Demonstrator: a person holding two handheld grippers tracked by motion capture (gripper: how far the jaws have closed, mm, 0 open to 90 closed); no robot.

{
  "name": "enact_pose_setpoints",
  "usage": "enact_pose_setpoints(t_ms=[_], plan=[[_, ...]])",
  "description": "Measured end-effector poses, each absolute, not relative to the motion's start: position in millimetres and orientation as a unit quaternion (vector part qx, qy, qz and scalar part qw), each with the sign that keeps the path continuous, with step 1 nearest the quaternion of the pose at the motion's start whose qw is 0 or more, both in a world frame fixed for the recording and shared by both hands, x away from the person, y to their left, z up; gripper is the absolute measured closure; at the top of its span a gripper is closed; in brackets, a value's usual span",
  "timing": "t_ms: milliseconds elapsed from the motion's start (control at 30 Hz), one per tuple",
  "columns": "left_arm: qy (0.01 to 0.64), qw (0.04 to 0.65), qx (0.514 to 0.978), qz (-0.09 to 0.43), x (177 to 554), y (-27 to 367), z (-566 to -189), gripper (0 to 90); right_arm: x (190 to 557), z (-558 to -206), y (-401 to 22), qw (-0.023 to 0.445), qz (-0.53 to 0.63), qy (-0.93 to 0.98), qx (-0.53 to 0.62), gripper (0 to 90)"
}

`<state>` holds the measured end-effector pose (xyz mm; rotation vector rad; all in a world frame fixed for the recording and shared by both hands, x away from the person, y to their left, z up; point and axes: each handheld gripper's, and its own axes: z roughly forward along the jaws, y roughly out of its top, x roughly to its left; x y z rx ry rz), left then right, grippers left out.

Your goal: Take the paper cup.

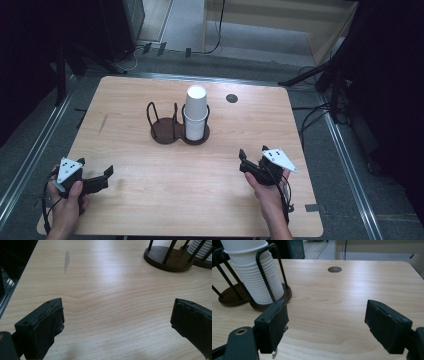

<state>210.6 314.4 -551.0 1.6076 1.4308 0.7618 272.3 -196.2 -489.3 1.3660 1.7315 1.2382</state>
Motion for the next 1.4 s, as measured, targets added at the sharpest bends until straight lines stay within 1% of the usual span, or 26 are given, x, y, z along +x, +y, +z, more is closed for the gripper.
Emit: enact_pose_setpoints(t_ms=[333,867,1133,1400], plan=[[0.571,0.418,0.638,0.304,210.6,314.5,-551.0,0.0,290.2,-477.8,-163.8,0.287,0.481,0.66,0.502,16.9],[0.571,0.417,0.638,0.303,211.0,314.9,-551.1,0.0,302.4,-461.2,-142.7,0.287,0.49,0.662,0.489,16.7],[0.573,0.417,0.637,0.303,211.0,315.1,-551.1,0.0,311.5,-450.8,-122.3,0.293,0.493,0.665,0.478,16.1],[0.573,0.419,0.637,0.302,211.2,315.3,-551.2,0.0,320.1,-442.6,-104.8,0.283,0.503,0.667,0.471,14.5]])
